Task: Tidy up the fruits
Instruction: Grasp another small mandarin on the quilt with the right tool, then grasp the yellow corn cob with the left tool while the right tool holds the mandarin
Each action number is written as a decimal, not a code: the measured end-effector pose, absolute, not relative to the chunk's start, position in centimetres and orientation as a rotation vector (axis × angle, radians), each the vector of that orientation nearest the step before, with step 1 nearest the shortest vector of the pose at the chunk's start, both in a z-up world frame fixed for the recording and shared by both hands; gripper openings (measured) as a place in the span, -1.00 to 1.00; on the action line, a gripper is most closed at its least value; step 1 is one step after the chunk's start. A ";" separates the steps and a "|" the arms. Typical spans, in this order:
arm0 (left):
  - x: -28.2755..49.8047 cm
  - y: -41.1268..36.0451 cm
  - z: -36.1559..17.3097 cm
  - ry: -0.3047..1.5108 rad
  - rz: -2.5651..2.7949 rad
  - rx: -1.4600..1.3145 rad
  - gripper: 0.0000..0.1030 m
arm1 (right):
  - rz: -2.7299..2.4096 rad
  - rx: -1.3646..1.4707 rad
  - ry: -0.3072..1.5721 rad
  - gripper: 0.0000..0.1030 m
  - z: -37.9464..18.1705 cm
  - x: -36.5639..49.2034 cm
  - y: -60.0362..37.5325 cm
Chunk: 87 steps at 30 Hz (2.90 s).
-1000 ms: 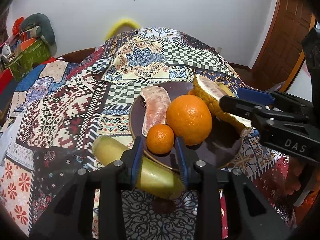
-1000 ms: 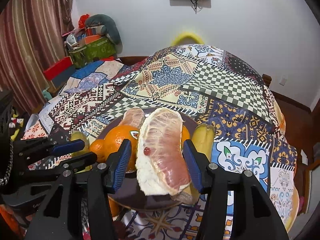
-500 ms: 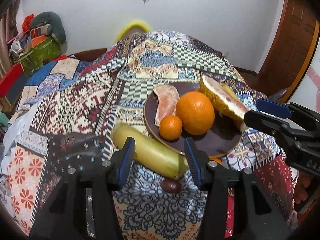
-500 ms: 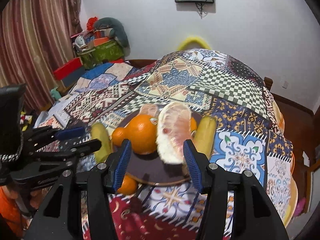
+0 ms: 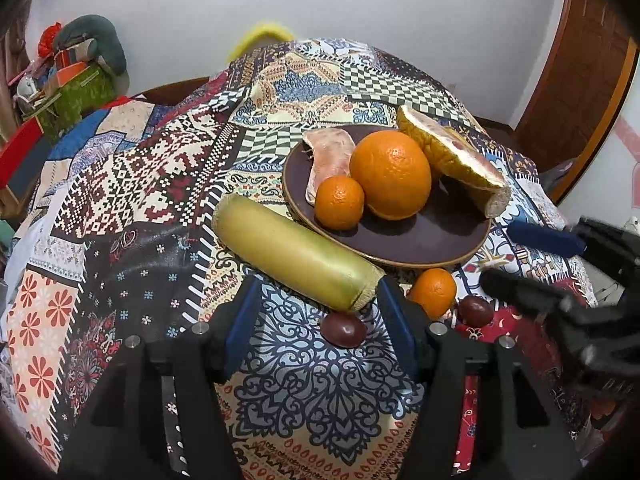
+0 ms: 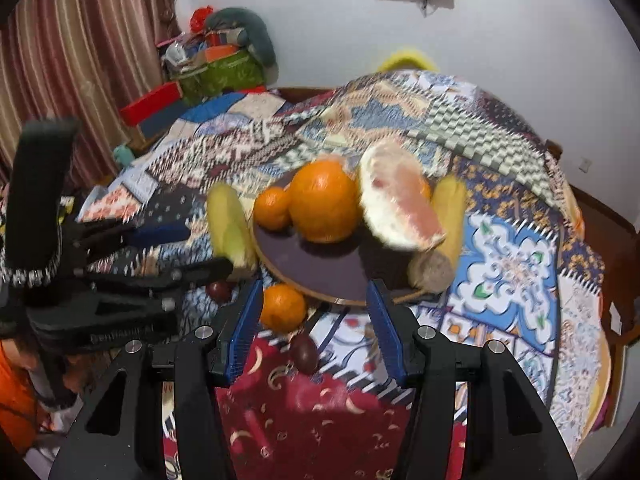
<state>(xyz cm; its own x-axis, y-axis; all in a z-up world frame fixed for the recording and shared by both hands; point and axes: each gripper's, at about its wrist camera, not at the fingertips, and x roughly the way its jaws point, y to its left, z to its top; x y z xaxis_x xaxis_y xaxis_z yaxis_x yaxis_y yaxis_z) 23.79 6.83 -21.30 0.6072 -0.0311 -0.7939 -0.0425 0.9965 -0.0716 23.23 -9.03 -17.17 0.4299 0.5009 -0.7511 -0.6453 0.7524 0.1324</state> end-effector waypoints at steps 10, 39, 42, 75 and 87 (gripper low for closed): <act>23.6 10.2 -21.8 0.931 0.087 -0.154 0.15 | 0.764 -0.222 0.931 -0.08 -19.1 23.7 -6.9; 23.9 8.5 -22.0 0.940 0.044 -0.114 0.21 | 0.679 -0.133 0.890 -0.40 -16.9 23.5 -11.9; 23.4 9.8 -22.2 0.946 0.084 -0.128 0.22 | 0.650 -0.116 0.888 -0.40 -16.6 23.7 -13.4; 25.2 10.0 -22.3 0.926 0.114 -0.189 0.22 | 0.565 -0.011 0.896 -0.40 -16.8 24.5 -17.8; 27.2 9.2 -23.5 0.965 0.101 -0.220 -0.08 | 0.575 -0.007 0.904 -0.40 -16.9 24.4 -17.6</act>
<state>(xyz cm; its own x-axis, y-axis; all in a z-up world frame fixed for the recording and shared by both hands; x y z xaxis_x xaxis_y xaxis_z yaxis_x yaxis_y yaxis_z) 27.23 9.21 -23.47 0.5667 -0.0129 -0.8238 -0.1825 0.9731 -0.1408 24.42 -17.59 -16.92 0.4792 0.4679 -0.7426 -0.4737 0.8501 0.2300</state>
